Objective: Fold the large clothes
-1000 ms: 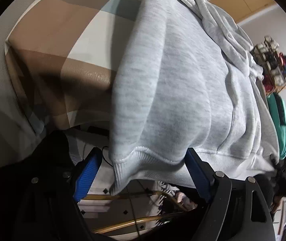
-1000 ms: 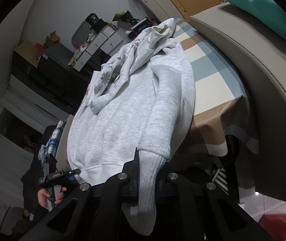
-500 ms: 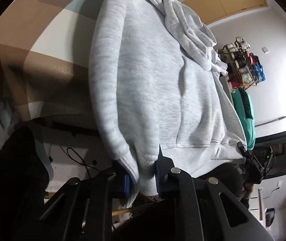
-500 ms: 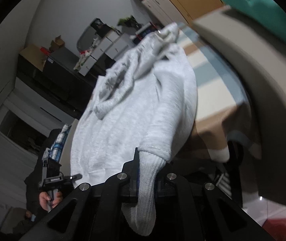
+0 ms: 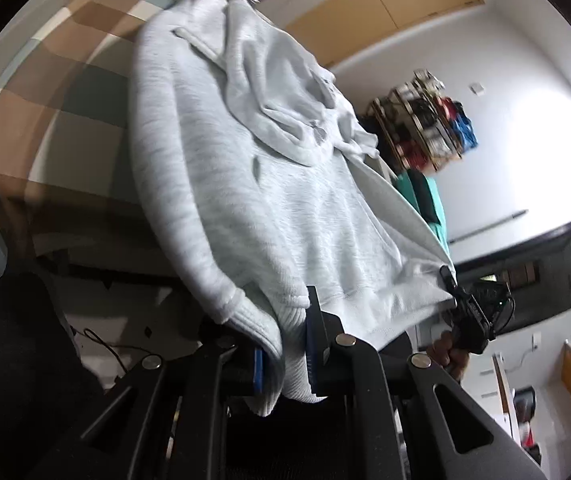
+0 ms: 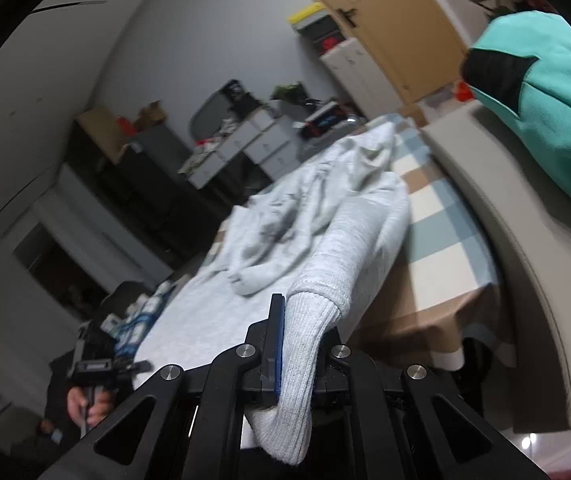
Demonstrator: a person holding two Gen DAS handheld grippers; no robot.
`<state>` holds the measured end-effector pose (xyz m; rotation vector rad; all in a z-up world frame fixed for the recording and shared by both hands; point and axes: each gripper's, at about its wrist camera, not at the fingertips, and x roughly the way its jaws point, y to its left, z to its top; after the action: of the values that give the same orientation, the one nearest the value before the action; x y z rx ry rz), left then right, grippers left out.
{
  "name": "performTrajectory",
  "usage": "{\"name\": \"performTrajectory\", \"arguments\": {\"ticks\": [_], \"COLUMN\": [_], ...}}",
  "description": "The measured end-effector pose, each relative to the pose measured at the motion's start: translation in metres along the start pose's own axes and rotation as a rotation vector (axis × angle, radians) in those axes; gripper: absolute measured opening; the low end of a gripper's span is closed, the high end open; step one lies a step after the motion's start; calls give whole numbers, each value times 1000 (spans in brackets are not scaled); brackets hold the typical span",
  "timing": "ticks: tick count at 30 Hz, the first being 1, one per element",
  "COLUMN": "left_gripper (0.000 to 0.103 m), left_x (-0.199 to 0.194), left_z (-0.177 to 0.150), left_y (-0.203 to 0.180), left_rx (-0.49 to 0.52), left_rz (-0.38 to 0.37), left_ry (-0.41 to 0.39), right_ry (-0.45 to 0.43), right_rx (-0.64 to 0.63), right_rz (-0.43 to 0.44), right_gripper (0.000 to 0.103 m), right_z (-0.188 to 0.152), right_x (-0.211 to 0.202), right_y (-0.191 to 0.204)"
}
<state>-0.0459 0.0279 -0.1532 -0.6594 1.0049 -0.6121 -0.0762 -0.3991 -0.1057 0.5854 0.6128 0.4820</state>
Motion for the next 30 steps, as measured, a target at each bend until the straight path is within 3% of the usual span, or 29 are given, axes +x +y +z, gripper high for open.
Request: {"name": "performTrajectory", "arguments": {"ticks": [3, 7, 9, 12, 13, 17, 20, 23, 26, 30], "left_gripper": [10, 10, 10, 10, 10, 11, 11, 11, 14, 21], "left_x": [-7, -33, -44, -43, -37, -8, 22, 51, 84, 104], "left_z": [3, 47, 97, 180, 217, 313, 374, 395, 407, 408], "left_y": [-6, -14, -21, -32, -40, -62, -35, 13, 62, 103], "left_rx": [4, -26, -47, -106, -111, -64, -190, -346, -468, -630], "left_rz": [-53, -154, -151, -156, -135, -3, -8, 12, 50, 4], "left_ry": [10, -23, -68, -73, -58, -32, -23, -10, 40, 94], "right_ry": [-39, -99, -127, -123, -107, -81, -93, -17, 31, 187], "right_rx": [-64, -40, -30, 56, 83, 191, 293, 402, 534, 557], "right_rz": [52, 77, 70, 20, -8, -138, -292, -421, -450, -457], "right_gripper": [7, 7, 7, 7, 7, 7, 7, 7, 7, 15], "right_z": [-1, 32, 58, 125, 151, 242, 290, 312, 307, 294], "right_x": [-17, -23, -16, 22, 41, 122, 187, 255, 294, 335], "right_y": [13, 24, 28, 31, 31, 14, -14, -63, -117, -161]}}
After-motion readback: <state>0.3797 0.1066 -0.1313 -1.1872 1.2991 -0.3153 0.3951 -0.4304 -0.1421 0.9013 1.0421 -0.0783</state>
